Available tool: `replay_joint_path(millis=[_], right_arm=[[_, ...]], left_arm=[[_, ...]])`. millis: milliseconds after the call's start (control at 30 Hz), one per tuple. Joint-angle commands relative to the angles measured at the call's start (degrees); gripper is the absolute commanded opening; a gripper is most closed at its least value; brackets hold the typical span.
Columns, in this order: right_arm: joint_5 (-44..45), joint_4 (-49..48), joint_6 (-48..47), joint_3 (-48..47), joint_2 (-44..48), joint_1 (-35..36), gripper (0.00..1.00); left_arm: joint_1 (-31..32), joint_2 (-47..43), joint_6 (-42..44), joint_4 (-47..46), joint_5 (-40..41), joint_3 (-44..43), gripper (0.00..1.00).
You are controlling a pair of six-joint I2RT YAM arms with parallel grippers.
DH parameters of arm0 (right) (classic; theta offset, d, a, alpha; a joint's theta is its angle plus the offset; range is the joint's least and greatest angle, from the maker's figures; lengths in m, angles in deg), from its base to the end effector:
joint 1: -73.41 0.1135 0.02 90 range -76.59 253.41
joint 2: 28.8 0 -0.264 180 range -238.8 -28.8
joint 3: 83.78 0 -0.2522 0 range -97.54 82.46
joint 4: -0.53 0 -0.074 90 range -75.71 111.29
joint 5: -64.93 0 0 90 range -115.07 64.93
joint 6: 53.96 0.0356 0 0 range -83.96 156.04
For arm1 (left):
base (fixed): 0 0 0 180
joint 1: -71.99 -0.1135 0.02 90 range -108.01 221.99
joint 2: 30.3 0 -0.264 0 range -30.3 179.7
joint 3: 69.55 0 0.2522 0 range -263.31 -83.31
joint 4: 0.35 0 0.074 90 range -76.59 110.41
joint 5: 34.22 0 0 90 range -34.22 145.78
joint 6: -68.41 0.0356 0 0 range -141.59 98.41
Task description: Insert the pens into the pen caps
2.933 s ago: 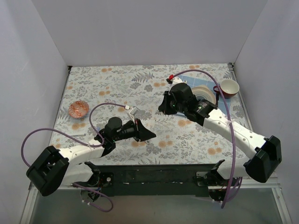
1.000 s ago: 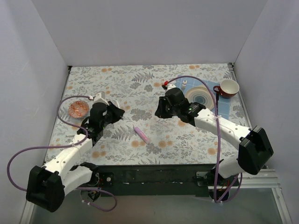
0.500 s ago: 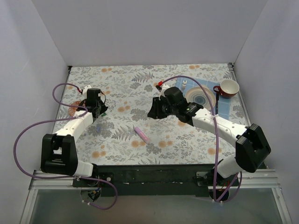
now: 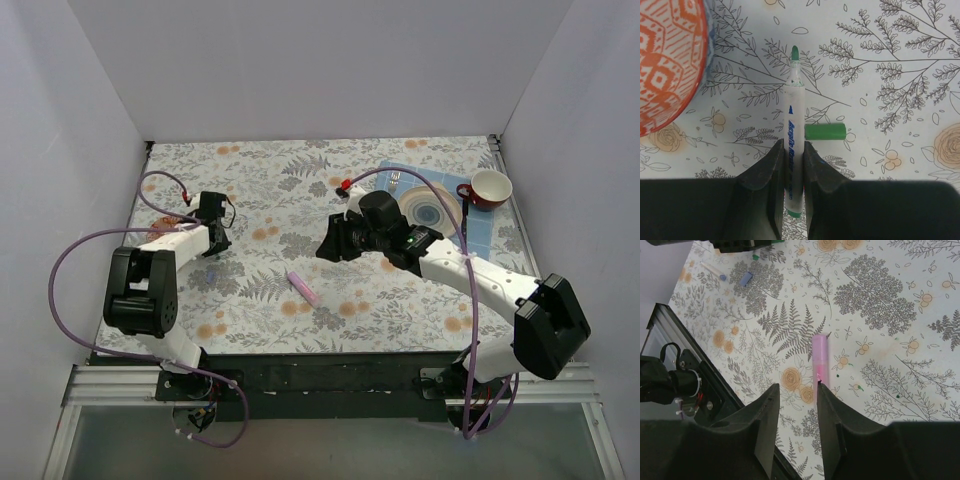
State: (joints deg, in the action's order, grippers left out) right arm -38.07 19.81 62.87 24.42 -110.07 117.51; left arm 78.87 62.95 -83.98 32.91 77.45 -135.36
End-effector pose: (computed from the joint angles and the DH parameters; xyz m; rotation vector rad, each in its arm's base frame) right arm 0.2271 0.2312 0.2807 -0.4789 2.1612 0.9635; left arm 0.3105 -0.0242 0.1675 -1.2814 2.1651 0.0224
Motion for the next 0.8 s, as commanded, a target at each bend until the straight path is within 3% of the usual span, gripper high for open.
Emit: replay_joint_path(millis=[0, 167, 333, 533, 700, 767], right_arm=[[-0.28, -2.71, -1.78, 0.56, 3.66, -0.68, 0.44], [0.34, -2.71, -1.87, 1.53, 5.16, -0.85, 0.45], [0.60, -2.71, -1.69, 2.05, 5.60, -1.03, 0.45], [2.00, -2.79, -2.22, 2.05, 5.43, -1.03, 0.45], [6.13, -2.71, -4.76, 1.09, 4.20, -1.82, 0.46], [6.75, -1.22, -5.29, -0.48, 2.88, -2.17, 0.46]], left_arm=[[-0.11, 2.45, 1.13, -0.17, 1.10, -3.58, 0.00], [-0.11, 5.88, 0.96, 0.18, -2.06, -5.16, 0.00], [0.07, 6.59, 1.31, -1.75, -10.23, -5.17, 0.00], [4.54, 7.21, -2.20, -2.01, -15.69, -3.59, 0.00], [8.59, 9.31, -4.93, -3.86, -15.09, -4.72, 0.00], [8.42, 9.41, -6.94, -2.20, -10.63, -6.65, 0.00]])
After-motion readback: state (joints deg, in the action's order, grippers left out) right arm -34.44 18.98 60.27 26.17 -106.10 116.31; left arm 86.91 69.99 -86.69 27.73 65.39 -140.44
